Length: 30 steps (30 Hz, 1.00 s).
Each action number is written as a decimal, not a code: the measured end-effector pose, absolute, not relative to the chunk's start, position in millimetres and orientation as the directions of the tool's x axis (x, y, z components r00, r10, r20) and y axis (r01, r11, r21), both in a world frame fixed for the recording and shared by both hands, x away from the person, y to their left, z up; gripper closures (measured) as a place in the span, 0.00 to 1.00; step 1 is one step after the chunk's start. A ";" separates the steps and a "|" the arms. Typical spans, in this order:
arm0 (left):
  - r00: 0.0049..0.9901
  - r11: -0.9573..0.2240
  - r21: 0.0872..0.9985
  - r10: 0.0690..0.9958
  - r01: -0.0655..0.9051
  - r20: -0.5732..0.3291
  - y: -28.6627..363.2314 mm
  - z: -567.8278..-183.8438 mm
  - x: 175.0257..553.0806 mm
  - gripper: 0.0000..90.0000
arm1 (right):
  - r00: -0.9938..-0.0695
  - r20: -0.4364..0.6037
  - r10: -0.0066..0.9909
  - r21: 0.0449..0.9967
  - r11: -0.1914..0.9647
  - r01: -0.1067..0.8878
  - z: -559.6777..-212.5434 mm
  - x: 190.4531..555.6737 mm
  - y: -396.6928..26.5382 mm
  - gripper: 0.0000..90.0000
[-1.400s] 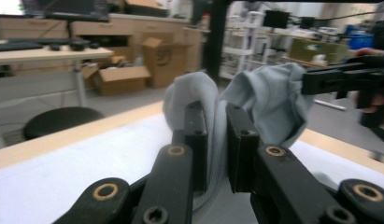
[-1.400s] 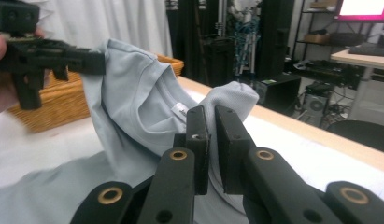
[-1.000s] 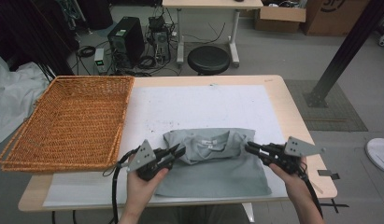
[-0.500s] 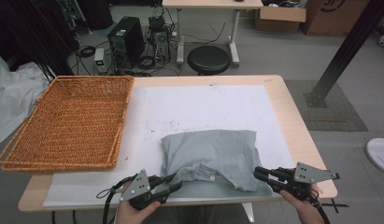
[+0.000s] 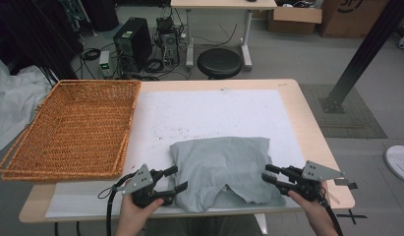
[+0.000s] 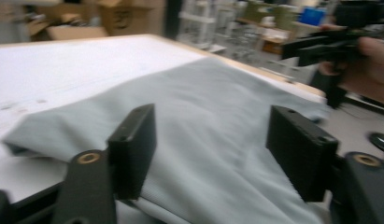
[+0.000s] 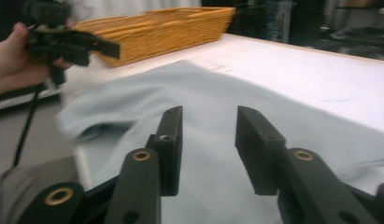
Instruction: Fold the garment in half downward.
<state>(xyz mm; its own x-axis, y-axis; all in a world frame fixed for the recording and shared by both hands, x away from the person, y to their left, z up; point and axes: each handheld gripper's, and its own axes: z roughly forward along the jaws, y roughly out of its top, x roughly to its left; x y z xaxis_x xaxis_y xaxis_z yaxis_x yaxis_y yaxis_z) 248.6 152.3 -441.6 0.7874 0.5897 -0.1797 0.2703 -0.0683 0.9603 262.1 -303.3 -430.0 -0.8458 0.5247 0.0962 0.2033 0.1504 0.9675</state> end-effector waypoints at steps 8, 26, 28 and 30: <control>0.709 -0.064 0.955 0.684 0.290 -0.169 140.5 -432.9 294.2 0.29 | -0.764 0.096 0.638 0.962 0.137 0.236 -416.7 305.2 -314.3 0.62; 0.585 -0.063 0.908 0.783 0.413 -0.212 141.5 -442.7 356.9 0.18 | -0.666 0.175 0.725 0.930 0.101 0.355 -427.0 368.3 -315.6 0.41; 0.567 -0.042 0.902 0.790 0.430 -0.234 143.5 -443.2 360.7 0.18 | -0.663 0.178 0.727 0.927 0.103 0.362 -428.4 371.8 -315.0 0.41; 0.558 -0.021 0.899 0.790 0.438 -0.254 146.9 -442.8 363.7 0.18 | -0.658 0.184 0.730 0.923 0.102 0.371 -429.4 374.6 -314.6 0.41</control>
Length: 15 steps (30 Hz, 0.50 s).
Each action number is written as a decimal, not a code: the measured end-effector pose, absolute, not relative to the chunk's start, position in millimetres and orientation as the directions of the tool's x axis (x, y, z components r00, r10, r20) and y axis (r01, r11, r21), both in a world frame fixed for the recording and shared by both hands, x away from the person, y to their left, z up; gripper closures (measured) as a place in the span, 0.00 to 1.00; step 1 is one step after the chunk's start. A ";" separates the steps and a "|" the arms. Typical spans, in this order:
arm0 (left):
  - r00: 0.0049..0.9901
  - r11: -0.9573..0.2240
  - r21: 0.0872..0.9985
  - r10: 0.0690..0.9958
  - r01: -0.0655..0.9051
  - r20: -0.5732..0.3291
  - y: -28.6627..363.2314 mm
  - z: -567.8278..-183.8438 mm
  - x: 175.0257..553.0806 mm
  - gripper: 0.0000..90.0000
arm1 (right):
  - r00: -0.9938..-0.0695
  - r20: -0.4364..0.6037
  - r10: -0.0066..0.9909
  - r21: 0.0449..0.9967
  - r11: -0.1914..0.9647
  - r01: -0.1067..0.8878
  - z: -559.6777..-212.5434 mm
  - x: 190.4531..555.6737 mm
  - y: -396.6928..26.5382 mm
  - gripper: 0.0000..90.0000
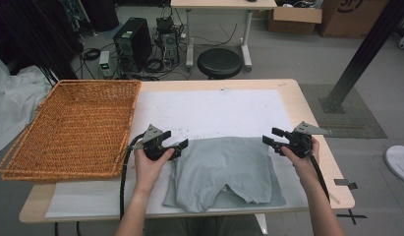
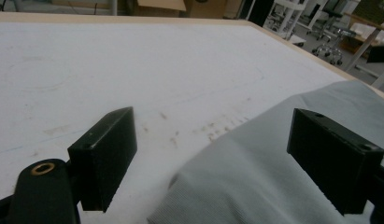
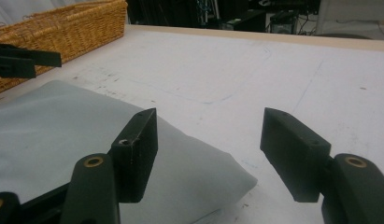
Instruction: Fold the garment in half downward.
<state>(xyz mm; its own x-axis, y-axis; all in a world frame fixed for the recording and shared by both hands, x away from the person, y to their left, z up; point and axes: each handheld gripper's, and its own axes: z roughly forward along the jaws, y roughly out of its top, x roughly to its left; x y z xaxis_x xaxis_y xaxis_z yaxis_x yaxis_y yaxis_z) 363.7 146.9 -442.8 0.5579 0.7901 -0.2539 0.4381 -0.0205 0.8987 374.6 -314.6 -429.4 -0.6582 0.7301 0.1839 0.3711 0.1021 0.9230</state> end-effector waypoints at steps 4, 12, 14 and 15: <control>0.542 -0.013 0.889 0.796 0.459 -0.268 151.8 -442.4 367.9 0.18 | -0.643 0.203 0.739 0.917 0.087 0.390 -431.3 378.8 -315.4 0.41; 0.544 -0.115 0.846 0.808 0.521 -0.225 149.6 -447.7 366.2 0.24 | -0.626 0.237 0.743 0.889 0.094 0.447 -440.5 383.5 -314.8 0.41; 0.537 -0.125 0.831 0.812 0.541 -0.228 149.4 -448.9 365.9 0.24 | -0.617 0.247 0.747 0.882 0.090 0.462 -442.7 385.1 -314.9 0.41; 0.537 -0.123 0.831 0.812 0.542 -0.230 149.3 -449.1 365.9 0.24 | -0.615 0.250 0.747 0.879 0.091 0.468 -443.5 385.7 -315.0 0.41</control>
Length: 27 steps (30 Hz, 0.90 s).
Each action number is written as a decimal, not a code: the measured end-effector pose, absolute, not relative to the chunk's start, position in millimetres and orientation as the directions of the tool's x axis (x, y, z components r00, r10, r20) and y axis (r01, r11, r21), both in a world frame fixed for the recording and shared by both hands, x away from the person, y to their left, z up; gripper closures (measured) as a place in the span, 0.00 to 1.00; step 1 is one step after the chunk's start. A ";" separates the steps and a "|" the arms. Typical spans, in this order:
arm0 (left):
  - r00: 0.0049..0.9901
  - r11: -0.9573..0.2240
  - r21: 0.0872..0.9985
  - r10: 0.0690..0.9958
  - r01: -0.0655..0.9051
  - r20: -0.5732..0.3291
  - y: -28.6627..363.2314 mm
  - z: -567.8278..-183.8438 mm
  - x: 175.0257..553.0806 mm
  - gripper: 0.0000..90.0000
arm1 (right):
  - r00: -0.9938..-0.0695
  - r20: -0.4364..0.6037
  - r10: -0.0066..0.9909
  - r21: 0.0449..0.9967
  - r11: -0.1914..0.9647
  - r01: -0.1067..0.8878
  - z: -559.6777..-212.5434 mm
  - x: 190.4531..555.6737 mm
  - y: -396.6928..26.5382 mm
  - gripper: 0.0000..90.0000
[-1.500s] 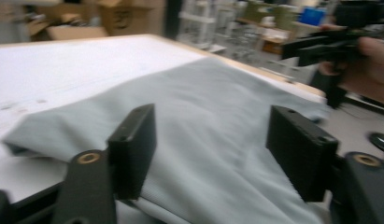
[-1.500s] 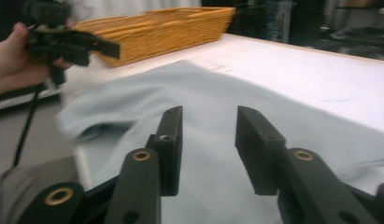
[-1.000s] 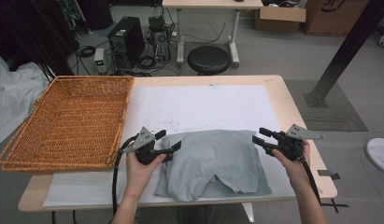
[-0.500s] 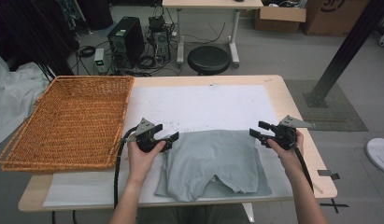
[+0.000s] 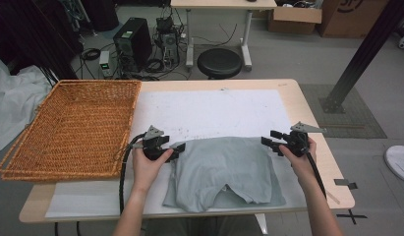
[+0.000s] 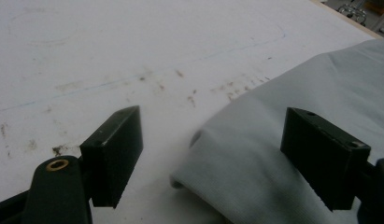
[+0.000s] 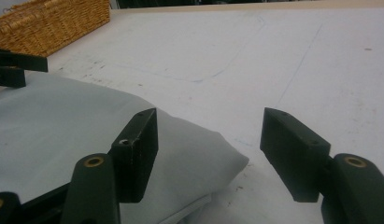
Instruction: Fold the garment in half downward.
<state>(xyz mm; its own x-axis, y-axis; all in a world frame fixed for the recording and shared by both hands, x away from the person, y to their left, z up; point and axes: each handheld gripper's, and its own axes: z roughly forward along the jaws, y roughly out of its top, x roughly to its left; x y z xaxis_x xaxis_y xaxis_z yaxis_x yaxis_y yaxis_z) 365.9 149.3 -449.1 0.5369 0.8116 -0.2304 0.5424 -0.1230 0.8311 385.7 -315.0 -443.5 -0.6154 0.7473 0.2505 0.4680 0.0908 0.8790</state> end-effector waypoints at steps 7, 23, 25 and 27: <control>0.558 -0.149 0.807 0.792 0.571 -0.249 143.2 -454.0 366.7 0.37 | -0.599 0.280 0.750 0.837 0.115 0.535 -453.6 391.9 -310.9 0.45; 0.599 -0.190 0.823 0.773 0.536 -0.211 138.5 -457.5 366.0 0.90 | -0.683 0.245 0.689 0.815 0.235 0.530 -454.1 396.0 -303.6 0.84; 0.590 -0.176 0.830 0.779 0.530 -0.211 139.4 -457.2 367.4 0.91 | -0.685 0.242 0.687 0.818 0.235 0.525 -452.9 396.8 -303.9 0.85; 0.579 -0.157 0.839 0.787 0.521 -0.211 140.9 -456.0 369.4 0.91 | -0.685 0.244 0.687 0.823 0.227 0.521 -451.8 398.2 -304.3 0.85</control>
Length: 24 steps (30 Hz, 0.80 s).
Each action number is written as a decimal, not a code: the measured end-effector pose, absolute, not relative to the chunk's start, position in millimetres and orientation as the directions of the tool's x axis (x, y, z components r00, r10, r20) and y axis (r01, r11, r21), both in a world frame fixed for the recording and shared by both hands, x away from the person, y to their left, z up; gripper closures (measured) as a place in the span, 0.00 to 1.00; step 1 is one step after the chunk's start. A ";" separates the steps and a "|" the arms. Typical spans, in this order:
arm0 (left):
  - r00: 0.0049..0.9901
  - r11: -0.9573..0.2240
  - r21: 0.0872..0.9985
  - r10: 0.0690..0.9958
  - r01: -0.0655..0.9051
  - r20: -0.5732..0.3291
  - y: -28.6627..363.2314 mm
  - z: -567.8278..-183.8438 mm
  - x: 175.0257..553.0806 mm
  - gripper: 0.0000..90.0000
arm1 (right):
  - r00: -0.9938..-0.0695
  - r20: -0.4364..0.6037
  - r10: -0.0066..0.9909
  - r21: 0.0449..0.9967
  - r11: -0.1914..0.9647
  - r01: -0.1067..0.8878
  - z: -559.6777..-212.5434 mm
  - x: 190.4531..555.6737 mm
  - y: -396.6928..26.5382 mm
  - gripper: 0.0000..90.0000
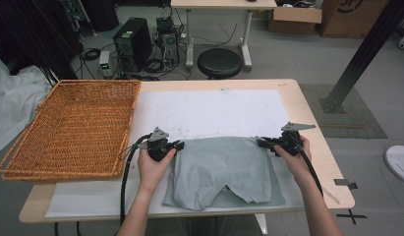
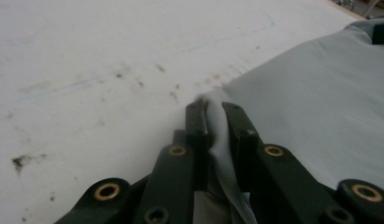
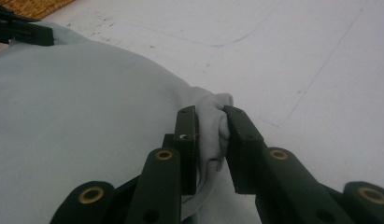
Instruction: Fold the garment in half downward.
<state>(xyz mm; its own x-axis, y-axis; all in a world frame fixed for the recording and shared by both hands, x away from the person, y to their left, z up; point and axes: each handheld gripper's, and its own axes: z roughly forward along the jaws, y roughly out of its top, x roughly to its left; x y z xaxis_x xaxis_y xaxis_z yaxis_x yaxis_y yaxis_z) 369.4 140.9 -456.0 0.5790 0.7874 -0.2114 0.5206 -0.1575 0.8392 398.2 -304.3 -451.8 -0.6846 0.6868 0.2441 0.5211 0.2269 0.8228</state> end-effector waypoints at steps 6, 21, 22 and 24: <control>0.519 -0.114 0.862 0.834 0.494 -0.187 143.5 -455.3 377.8 0.91 | -0.690 0.236 0.685 0.838 0.216 0.502 -447.9 408.0 -301.3 0.85; 0.369 -0.100 0.896 0.926 0.433 -0.075 144.5 -450.5 436.8 0.91 | -0.670 0.198 0.715 0.874 0.181 0.451 -445.2 473.3 -275.6 0.85; 0.358 -0.090 0.900 0.930 0.425 -0.076 144.9 -451.6 439.8 0.91 | -0.670 0.188 0.718 0.875 0.188 0.447 -445.9 478.3 -273.3 0.86; 0.342 -0.071 0.902 0.936 0.426 -0.088 146.4 -454.3 444.5 0.91 | -0.668 0.180 0.722 0.870 0.199 0.450 -447.1 487.7 -269.7 0.86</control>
